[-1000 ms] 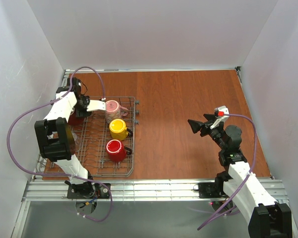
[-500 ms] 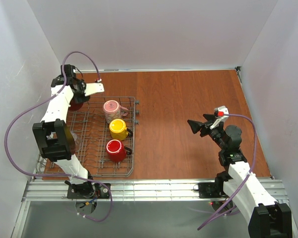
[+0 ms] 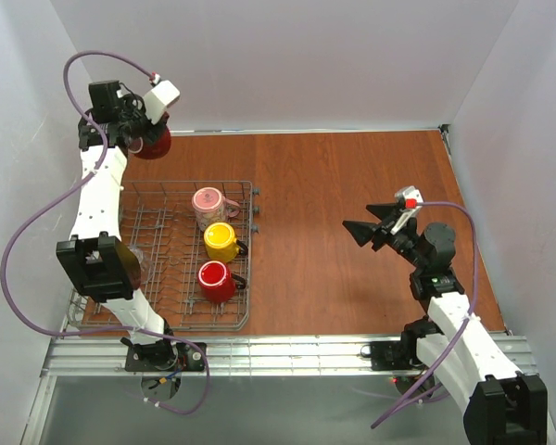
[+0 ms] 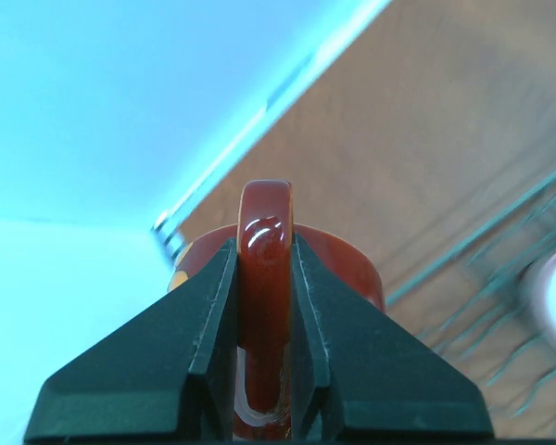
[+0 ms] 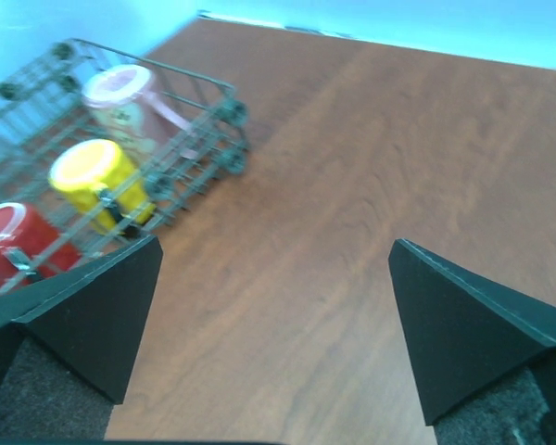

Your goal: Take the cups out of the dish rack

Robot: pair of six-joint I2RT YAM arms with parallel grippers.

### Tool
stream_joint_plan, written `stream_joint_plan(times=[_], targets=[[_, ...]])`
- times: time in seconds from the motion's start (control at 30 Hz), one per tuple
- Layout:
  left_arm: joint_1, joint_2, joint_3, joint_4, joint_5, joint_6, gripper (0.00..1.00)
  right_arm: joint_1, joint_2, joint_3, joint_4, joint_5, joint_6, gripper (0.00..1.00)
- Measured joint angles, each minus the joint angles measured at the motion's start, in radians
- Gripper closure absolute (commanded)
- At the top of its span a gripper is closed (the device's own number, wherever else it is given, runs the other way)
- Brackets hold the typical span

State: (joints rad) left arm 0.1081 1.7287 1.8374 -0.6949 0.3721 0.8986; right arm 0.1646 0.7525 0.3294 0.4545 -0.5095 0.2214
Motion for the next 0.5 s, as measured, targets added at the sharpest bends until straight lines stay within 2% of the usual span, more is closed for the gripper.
stream_joint_plan(times=[0.27,0.5], targets=[[-0.069,-0.056,0.046,0.051,0.206,-0.327,1.0,0.001,0.118,0.189,-0.005,-0.211,0.041,0.13],[-0.171,-0.117,0.054,0.064,0.425,-0.569,1.0,0.042,0.277,0.445,-0.004,-0.322,0.129,0.15]])
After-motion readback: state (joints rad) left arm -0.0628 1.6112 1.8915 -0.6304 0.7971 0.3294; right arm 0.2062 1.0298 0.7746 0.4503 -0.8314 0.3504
